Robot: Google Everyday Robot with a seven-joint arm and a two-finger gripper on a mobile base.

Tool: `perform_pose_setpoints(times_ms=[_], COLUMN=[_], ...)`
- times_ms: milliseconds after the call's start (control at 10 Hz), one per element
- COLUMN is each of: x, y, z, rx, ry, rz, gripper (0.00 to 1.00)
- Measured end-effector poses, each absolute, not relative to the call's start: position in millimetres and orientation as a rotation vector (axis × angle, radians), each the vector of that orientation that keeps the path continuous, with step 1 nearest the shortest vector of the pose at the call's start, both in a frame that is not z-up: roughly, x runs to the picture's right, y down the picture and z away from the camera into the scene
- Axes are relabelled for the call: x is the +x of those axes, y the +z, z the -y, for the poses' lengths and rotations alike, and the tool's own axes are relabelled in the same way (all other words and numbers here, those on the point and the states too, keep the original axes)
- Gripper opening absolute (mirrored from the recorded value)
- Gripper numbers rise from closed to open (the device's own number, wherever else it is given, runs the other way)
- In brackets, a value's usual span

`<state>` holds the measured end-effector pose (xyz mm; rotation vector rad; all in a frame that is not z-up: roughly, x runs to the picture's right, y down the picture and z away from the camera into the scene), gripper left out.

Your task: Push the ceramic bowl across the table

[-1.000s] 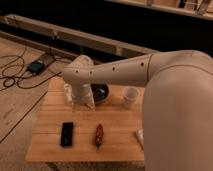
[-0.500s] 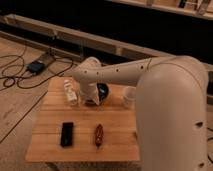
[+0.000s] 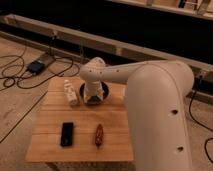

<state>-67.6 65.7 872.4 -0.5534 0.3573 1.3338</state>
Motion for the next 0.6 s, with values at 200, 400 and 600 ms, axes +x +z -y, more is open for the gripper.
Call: perform_pose_setpoints(times_ms=[200, 400, 600], x=[-67.9, -66.7, -64.8], y=[894.8, 911.9, 928.0], z=[-60.4, -56.2, -60.3], rx=[-0.544, -0.535, -0.543], ry=[1.342, 1.347, 1.363], rz=[-0.373, -0.398, -0.444], gripper=[0.65, 0.65, 0.65])
